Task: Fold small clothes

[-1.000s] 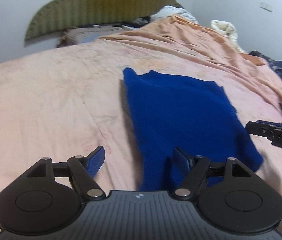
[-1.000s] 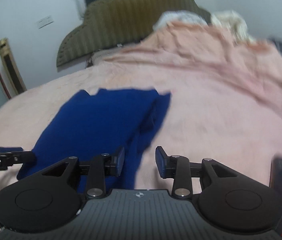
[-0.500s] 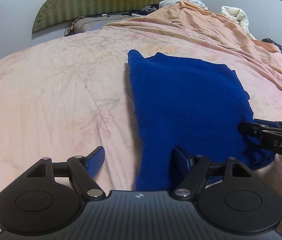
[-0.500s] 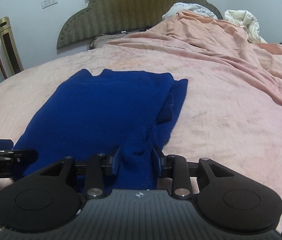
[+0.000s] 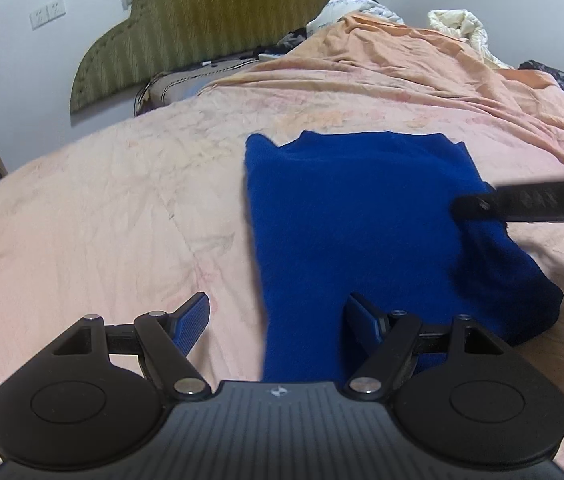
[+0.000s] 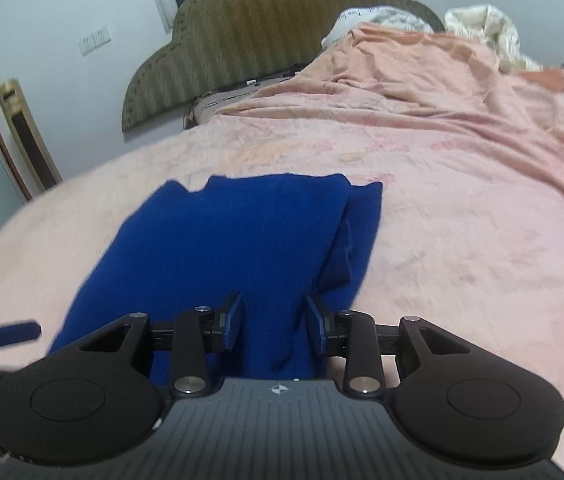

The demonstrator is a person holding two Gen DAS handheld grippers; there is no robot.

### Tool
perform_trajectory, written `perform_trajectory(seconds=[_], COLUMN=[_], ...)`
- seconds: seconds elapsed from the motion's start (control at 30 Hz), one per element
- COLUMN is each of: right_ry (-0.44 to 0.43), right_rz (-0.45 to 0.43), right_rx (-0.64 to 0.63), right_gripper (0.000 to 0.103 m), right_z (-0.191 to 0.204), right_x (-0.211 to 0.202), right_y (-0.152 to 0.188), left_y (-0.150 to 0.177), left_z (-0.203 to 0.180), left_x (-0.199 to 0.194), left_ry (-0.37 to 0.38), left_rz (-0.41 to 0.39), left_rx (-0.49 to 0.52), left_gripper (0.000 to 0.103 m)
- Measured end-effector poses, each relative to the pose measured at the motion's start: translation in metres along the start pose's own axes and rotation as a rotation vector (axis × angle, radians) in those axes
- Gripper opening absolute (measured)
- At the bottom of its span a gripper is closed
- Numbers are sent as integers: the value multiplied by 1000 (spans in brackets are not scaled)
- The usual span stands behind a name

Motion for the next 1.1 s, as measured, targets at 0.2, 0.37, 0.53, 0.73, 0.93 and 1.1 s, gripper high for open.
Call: perform_trajectory(seconds=[0.2,0.37,0.53,0.73,0.93,1.1], right_ry=[-83,19,29,85,162,92], right_rz=[-7,-60,-15,-108,2,-50], right_rx=[161,117,105,42,12,-17], right_gripper=[9,7,22,28,31,45], right_z=[-17,-20,-20,-11,-17,3], right_x=[14,1,8,-2,41,19], right_y=[-9,-5,-2,-23,-26,-21], left_y=[0,-1,4,7,11,14], left_z=[-7,-7,-5,-6,-5,-4], left_x=[-2,0,-1,-1,-4,-3], left_ry=[-5,3,0,5,1,10], left_rz=[-10,-12,-3,11,8,20], left_rx=[30,35,38,34,52,28], left_gripper=[75,80,80,80,80,80])
Point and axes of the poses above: each gripper's, at about its wrist camera, not at the fingertips, and x roughly the way its jaws point, z to its left, y to its underside, the point moved 3 cm from there along x, roughly the way its jaws point, and after that the axes turned 2 degrees about -x, right-handed, at the moved point
